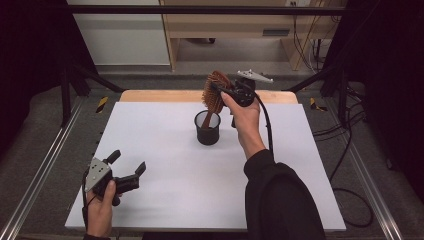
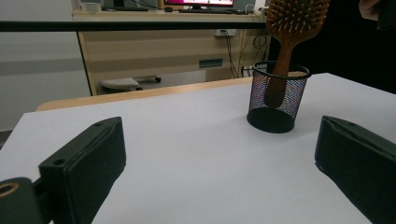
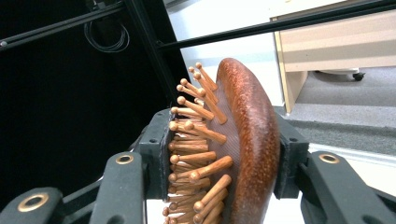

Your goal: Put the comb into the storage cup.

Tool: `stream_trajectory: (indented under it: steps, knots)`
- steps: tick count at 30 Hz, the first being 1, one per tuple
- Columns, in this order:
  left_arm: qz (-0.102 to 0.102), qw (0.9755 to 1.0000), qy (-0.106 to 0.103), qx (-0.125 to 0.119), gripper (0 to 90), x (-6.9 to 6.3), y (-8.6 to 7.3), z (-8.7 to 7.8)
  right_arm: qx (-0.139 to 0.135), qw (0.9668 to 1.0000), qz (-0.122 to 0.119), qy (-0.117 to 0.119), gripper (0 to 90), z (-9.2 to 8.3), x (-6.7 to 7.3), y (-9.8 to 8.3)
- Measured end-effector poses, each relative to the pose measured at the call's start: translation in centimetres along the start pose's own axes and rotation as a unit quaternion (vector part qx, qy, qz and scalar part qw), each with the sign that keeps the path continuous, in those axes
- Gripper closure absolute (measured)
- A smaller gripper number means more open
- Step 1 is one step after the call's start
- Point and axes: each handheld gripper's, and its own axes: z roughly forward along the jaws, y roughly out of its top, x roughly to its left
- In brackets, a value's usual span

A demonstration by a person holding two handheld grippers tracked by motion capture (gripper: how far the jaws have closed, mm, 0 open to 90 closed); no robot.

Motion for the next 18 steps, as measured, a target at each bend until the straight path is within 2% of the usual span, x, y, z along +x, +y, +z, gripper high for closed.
stream_trajectory:
  steps: [7,10,14,18]
  knots:
    - [0.001,1.0000,-0.001,-0.001,2.2,0.1,0.0,0.0,0.008,1.0000,-0.002,0.000,50.5,0.4,0.1,-0.4]
    - [0.010,0.9999,-0.001,-0.003,2.1,0.3,0.0,-0.1,0.014,0.9999,-0.002,0.002,50.4,0.6,0.2,-0.5]
    - [0.013,0.9999,0.000,-0.007,2.1,0.9,0.1,-0.2,0.019,0.9998,0.000,0.002,50.4,0.7,0.1,-0.8]
    - [0.005,0.9999,0.001,-0.010,2.1,1.2,0.1,-0.4,0.024,0.9997,0.001,0.003,50.3,0.9,0.0,-1.1]
